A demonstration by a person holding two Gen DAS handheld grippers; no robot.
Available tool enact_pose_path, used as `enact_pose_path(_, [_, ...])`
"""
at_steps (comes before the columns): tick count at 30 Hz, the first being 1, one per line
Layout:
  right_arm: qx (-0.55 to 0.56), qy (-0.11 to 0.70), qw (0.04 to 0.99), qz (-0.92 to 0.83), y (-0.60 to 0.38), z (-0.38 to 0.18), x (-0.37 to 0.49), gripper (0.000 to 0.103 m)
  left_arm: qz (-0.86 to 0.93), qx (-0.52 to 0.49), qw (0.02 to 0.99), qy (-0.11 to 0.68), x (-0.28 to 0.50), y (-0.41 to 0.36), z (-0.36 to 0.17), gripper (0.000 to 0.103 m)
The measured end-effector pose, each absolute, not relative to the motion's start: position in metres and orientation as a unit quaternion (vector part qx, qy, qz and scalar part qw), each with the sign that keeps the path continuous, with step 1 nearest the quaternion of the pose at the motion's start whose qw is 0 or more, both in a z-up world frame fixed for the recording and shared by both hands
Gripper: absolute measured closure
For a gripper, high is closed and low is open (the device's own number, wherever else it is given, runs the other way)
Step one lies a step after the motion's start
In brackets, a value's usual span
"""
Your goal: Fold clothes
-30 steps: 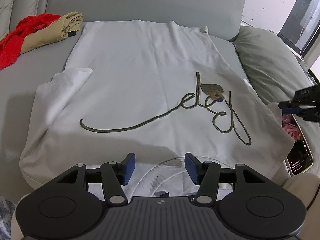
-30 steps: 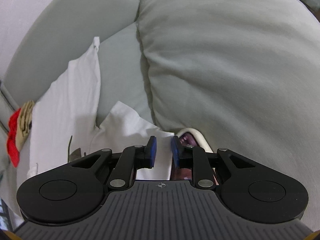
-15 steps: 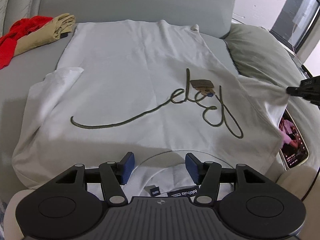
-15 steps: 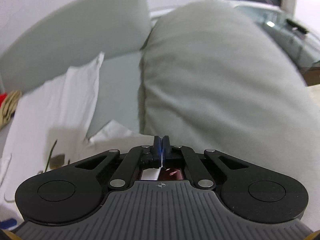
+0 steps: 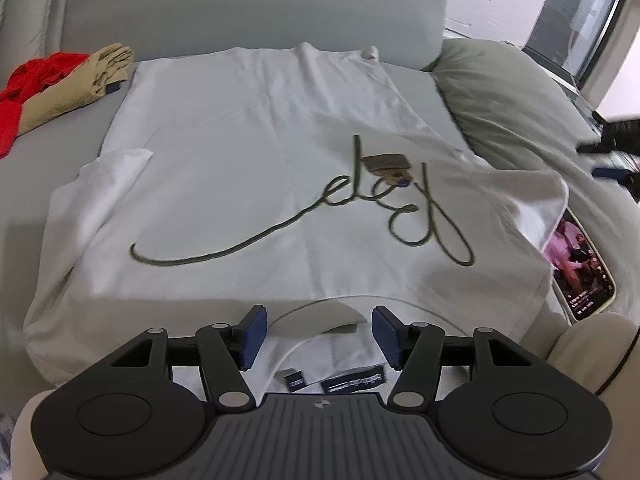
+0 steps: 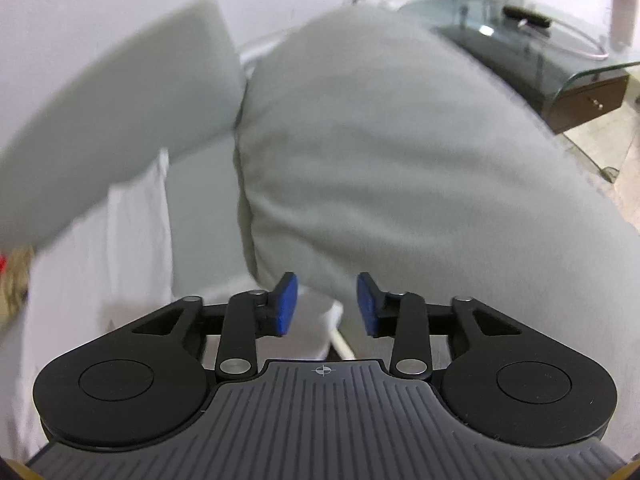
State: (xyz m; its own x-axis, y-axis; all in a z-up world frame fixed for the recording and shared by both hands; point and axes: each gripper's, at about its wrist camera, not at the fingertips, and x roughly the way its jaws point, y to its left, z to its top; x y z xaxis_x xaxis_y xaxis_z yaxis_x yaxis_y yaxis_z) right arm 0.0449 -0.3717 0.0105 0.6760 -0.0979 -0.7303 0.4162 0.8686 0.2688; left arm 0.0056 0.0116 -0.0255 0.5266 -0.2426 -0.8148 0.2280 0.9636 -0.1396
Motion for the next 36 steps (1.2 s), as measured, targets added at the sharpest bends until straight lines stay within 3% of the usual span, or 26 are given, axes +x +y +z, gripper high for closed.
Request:
enact_pose_path(5, [0.262,0.338,0.899,-0.099,-0.372,0.013,0.072,0.057,-0.175,0.018,0.874,0.453,0.012,-0.012,-0.019,0.049])
enact_pose_path(10, [0.256,0.451,0.855,-0.023,-0.352,-0.02,0.139,0.059,-0.203,0.041,0.875,0.438,0.023,-0.037,-0.021,0.05])
enact_pose_path(17, [0.214,0.524,0.824,-0.039,-0.334,-0.071,0.183,0.058,-0.214,0.046,0.866,0.45,0.029,-0.045,-0.038,0.05])
enact_pose_path(19, [0.207,0.514,0.832,-0.034,-0.331,-0.075,0.183,0.067,-0.213,0.041,0.866,0.451,0.028,-0.042,-0.042,0.05])
enact_pose_path(20, [0.199,0.508,0.838,-0.037,-0.329,-0.075,0.182,0.082,-0.214,0.04,0.866,0.449,0.028,-0.041,-0.043,0.05])
enact_pose_path(21, [0.19,0.5,0.844,-0.038,-0.327,-0.075,0.181,0.085,-0.215,0.04,0.867,0.447,0.027,-0.041,-0.043,0.049])
enact_pose_path(22, [0.181,0.491,0.851,-0.041,-0.324,-0.073,0.178,0.095,-0.216,0.04,0.868,0.446,0.027,-0.04,-0.042,0.049])
enact_pose_path(26, [0.13,0.42,0.894,-0.083,-0.314,-0.058,0.165,0.097,-0.215,0.034,0.87,0.443,0.026,-0.039,-0.044,0.049])
enact_pose_path(27, [0.132,0.428,0.89,-0.088,-0.315,-0.059,0.167,0.097,-0.212,0.038,0.871,0.441,0.026,-0.041,-0.044,0.049])
enact_pose_path(29, [0.135,0.441,0.882,-0.099,-0.315,-0.061,0.17,0.081,-0.206,0.042,0.875,0.436,0.021,-0.04,-0.04,0.048])
enact_pose_path(31, [0.143,0.447,0.877,-0.104,-0.314,-0.056,0.167,0.075,-0.197,0.037,0.88,0.431,0.018,-0.034,-0.034,0.045])
enact_pose_path(32, [0.146,0.439,0.88,-0.108,-0.311,-0.048,0.16,0.061,-0.183,0.025,0.884,0.43,0.016,-0.025,-0.029,0.044])
enact_pose_path(34, [0.172,0.42,0.885,-0.1,-0.305,-0.026,0.14,0.048,-0.155,0.002,0.892,0.426,0.011,-0.006,-0.017,0.044])
enact_pose_path(36, [0.198,0.41,0.888,-0.073,-0.293,-0.006,0.117,0.049,-0.121,-0.025,0.898,0.422,0.006,0.023,-0.006,0.042])
